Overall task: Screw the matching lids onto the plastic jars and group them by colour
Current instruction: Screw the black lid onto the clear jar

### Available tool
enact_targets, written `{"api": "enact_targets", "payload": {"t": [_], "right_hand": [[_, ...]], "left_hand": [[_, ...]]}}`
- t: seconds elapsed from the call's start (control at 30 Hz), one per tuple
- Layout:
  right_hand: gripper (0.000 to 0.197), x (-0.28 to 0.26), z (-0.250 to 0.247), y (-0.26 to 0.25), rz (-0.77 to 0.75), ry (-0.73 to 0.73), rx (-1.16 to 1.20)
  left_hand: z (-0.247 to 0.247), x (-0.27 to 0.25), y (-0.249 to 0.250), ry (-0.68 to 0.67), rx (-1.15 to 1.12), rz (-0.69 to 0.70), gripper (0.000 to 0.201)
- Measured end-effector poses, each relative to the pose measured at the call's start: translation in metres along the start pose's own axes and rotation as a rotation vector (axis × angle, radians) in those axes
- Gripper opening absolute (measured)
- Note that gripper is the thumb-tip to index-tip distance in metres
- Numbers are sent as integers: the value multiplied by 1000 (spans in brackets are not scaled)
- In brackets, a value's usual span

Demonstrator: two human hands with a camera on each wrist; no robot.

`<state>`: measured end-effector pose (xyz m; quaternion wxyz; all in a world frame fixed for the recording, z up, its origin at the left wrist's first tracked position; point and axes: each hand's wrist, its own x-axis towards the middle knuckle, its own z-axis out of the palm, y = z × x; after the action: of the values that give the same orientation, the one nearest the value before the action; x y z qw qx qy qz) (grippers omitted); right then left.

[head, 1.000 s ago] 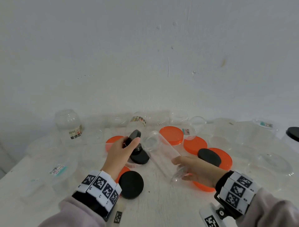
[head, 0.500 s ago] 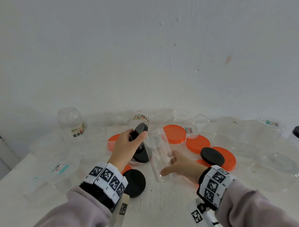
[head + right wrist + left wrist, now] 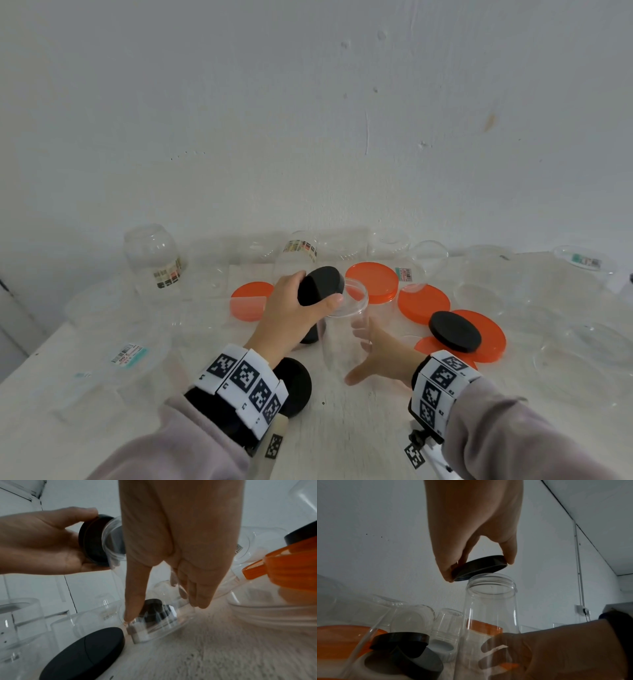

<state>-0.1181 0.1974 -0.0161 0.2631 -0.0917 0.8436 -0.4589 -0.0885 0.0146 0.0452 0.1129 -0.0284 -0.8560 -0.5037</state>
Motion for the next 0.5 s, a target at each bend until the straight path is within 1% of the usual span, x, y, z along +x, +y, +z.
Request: {"api": "enact_targets", "payload": {"t": [0.03, 0.1, 0.13, 0.2, 0.23, 0.27, 0.37, 0.4, 0.5], "right_hand": [[105, 0, -1, 1, -5, -1, 4], [110, -2, -3, -1, -39, 2, 35], [111, -3, -5, -3, -73, 8, 64], [110, -5, -6, -8, -161, 29, 128], [107, -6, -6, -10, -201, 43, 153], [103, -7, -6, -13, -232, 54, 173], [91, -9, -4, -14, -282, 96, 196], [90, -10, -3, -13, -290, 115, 197], [89, -11, 0, -9, -309, 128, 197]], "left_hand": [[2, 1, -1, -13, 30, 4, 33], [4, 0, 0, -37, 74, -5, 54], [5, 0, 1, -40, 80, -10, 55], [8, -2, 3, -33, 88, 14, 43], [10, -3, 4, -37, 98, 22, 43], [12, -3, 5, -48, 112, 25, 47], [16, -3, 8, -94, 189, 45, 76], [17, -4, 9, -113, 212, 56, 80], [22, -7, 12, -150, 273, 89, 83]]}}
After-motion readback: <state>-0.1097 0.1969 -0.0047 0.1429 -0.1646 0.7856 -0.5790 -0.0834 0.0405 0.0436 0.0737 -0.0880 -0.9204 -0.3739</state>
